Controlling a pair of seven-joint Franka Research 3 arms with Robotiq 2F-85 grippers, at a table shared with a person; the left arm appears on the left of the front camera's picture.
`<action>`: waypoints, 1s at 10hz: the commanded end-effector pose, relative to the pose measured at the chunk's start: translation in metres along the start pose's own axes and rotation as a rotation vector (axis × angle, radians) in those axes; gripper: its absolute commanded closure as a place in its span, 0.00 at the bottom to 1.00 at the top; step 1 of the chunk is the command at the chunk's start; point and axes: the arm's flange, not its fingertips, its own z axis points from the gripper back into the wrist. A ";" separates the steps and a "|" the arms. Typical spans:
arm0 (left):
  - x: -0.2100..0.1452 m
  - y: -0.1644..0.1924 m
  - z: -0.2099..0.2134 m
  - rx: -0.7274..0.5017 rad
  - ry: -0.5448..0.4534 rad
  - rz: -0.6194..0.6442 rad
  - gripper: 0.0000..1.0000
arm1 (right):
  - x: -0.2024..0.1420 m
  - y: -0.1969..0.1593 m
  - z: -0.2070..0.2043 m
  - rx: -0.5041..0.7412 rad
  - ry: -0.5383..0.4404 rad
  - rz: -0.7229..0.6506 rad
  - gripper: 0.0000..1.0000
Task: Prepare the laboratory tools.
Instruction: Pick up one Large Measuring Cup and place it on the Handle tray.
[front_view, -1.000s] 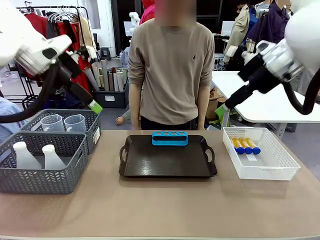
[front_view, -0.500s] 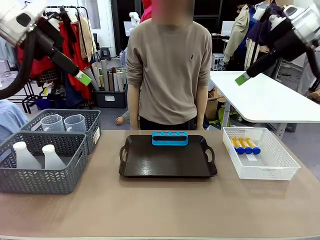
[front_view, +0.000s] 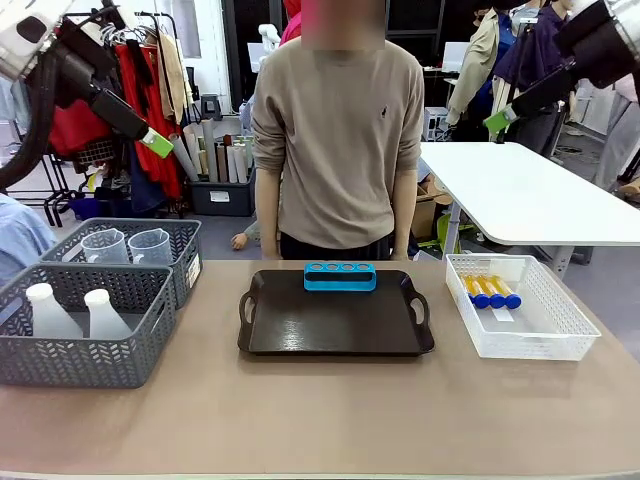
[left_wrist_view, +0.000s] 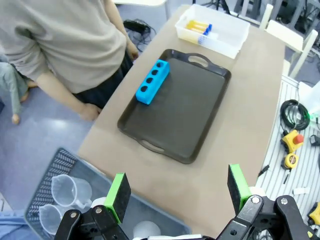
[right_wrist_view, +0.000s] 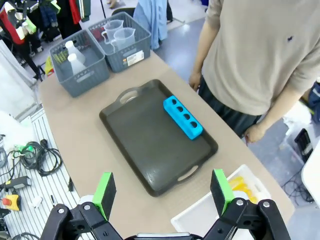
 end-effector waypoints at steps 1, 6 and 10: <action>-0.004 0.012 -0.002 0.017 -0.035 -0.013 0.00 | 0.006 -0.004 -0.001 0.018 -0.024 0.030 0.00; -0.001 0.011 -0.003 0.029 -0.009 0.006 0.00 | 0.004 0.001 -0.001 0.001 -0.003 0.008 0.00; -0.001 0.011 -0.003 0.029 -0.009 0.006 0.00 | 0.004 0.001 -0.001 0.001 -0.003 0.008 0.00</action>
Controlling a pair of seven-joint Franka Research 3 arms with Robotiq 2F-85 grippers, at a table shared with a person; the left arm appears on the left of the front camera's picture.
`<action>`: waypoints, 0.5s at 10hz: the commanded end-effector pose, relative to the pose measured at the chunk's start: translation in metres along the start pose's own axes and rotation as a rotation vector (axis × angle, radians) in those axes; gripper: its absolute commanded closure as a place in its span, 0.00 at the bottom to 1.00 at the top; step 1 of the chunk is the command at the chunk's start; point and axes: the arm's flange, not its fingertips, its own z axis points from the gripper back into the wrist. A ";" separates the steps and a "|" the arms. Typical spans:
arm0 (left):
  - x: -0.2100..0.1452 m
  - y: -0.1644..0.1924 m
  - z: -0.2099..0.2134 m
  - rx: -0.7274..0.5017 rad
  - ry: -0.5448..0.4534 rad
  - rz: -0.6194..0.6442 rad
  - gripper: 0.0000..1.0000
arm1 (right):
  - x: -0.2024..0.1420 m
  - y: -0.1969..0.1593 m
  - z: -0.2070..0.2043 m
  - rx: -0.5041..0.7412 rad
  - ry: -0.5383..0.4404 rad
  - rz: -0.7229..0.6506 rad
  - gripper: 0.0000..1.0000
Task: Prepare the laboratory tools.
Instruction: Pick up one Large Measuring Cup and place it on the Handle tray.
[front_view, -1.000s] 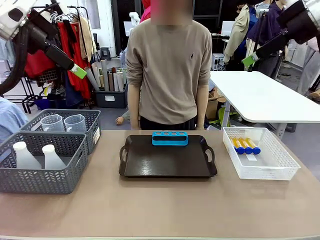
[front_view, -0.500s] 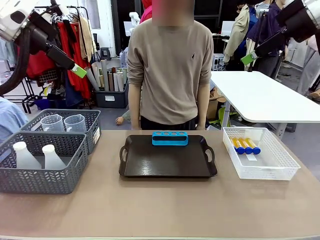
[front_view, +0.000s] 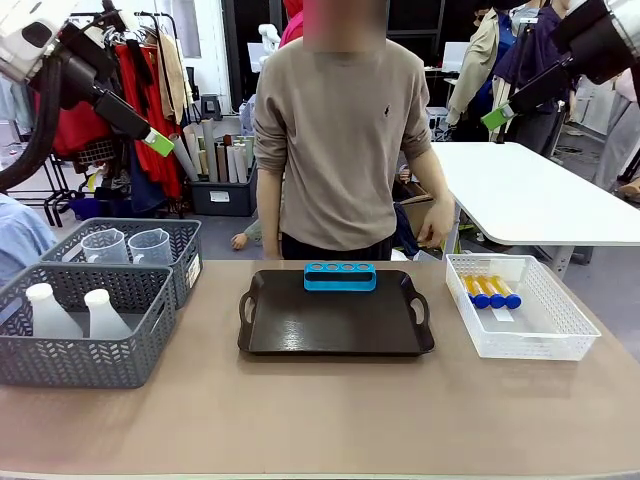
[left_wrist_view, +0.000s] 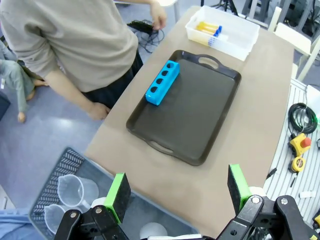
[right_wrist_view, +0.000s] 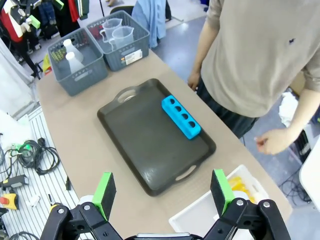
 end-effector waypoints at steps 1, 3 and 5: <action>-0.001 0.001 0.001 0.001 -0.001 0.002 0.00 | 0.001 0.000 0.002 0.011 -0.015 -0.002 0.00; -0.001 0.001 0.001 0.001 -0.001 0.002 0.00 | 0.001 0.000 0.002 0.011 -0.015 -0.002 0.00; -0.001 0.001 0.001 0.001 -0.001 0.002 0.00 | 0.001 0.000 0.002 0.011 -0.015 -0.002 0.00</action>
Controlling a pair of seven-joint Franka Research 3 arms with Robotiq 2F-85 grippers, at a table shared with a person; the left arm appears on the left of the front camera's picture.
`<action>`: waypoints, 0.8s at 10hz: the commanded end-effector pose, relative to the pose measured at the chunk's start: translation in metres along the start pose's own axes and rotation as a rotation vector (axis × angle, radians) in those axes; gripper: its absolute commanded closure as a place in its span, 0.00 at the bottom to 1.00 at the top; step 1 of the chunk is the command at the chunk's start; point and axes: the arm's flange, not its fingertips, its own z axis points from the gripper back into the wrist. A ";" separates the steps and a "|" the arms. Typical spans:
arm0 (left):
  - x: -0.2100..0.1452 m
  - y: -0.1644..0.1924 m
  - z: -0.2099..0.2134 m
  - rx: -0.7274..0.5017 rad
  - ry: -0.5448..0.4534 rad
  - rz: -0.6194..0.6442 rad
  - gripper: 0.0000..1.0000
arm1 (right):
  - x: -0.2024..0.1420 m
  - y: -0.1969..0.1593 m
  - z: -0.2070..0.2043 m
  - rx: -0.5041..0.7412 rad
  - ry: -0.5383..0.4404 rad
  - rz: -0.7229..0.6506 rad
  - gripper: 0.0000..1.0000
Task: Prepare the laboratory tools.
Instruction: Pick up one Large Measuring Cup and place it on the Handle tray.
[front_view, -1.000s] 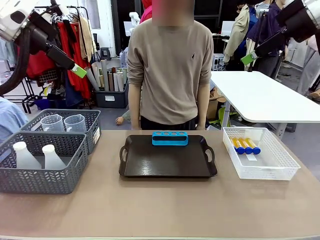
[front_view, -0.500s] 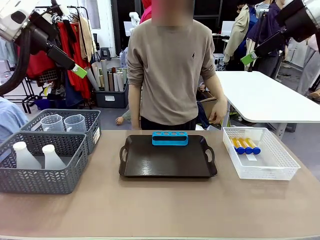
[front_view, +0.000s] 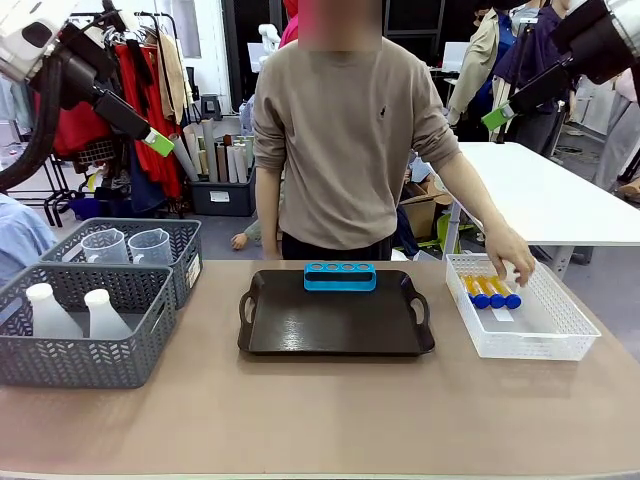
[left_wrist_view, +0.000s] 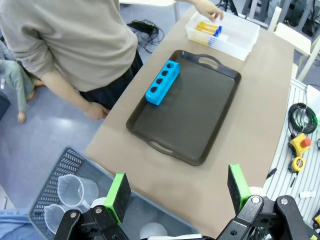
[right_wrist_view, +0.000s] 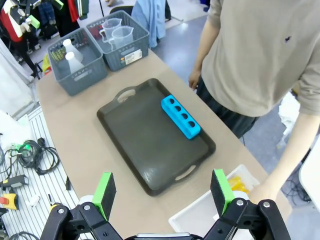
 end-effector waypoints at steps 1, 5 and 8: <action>-0.001 0.001 0.001 0.001 -0.001 0.002 0.00 | 0.001 0.000 0.001 0.012 -0.016 -0.002 0.00; 0.022 -0.002 0.022 0.102 0.177 0.055 0.00 | 0.001 0.000 0.001 0.012 -0.016 -0.002 0.00; 0.010 0.045 0.028 0.198 0.308 0.209 0.00 | 0.001 0.000 0.001 0.012 -0.016 -0.002 0.00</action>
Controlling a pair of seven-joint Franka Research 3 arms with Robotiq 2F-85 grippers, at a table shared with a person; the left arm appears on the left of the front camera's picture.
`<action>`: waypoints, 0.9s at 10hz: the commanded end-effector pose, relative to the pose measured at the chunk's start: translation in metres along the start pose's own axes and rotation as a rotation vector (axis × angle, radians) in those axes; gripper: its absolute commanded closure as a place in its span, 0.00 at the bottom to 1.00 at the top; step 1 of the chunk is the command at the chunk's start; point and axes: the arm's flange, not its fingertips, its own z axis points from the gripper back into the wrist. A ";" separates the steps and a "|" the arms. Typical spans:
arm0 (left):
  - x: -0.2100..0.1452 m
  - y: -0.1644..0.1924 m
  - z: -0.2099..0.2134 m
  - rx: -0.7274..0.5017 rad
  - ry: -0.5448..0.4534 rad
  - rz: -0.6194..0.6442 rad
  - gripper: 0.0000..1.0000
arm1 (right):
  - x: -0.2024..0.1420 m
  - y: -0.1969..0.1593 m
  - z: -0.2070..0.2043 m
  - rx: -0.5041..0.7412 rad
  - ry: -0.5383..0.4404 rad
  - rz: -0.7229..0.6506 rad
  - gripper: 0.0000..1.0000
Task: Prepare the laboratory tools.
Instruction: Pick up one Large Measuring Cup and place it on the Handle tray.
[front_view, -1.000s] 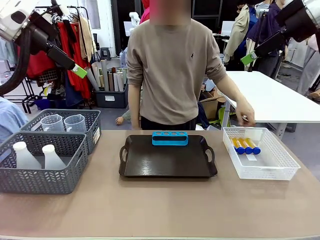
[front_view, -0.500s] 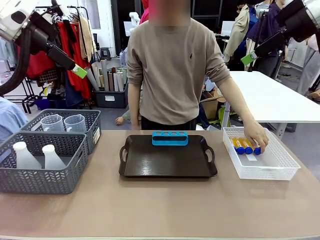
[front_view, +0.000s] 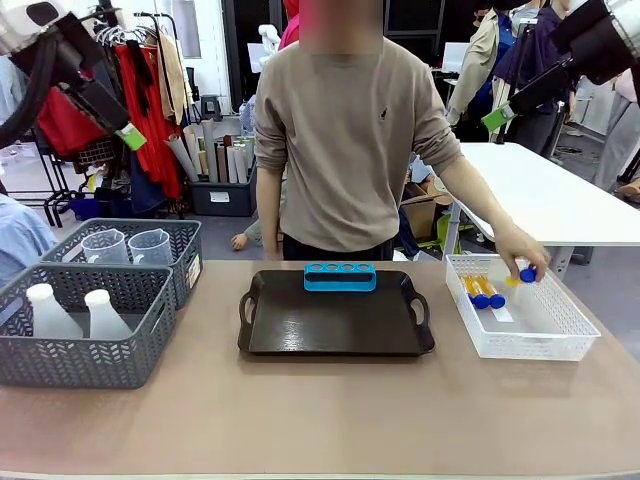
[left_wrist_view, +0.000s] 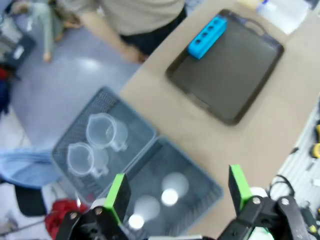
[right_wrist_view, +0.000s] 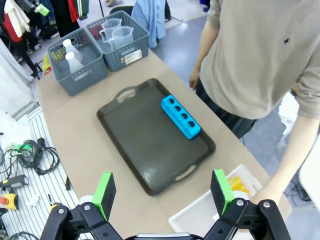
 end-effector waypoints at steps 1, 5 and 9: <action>-0.002 0.021 -0.002 0.009 0.104 0.086 0.00 | 0.001 0.000 0.001 0.013 -0.016 -0.002 0.00; -0.036 0.074 -0.039 0.127 0.207 0.152 0.00 | 0.001 0.000 0.001 0.013 -0.016 -0.002 0.00; -0.041 0.081 -0.043 0.111 0.203 0.137 0.00 | 0.001 0.000 0.001 0.013 -0.016 -0.002 0.00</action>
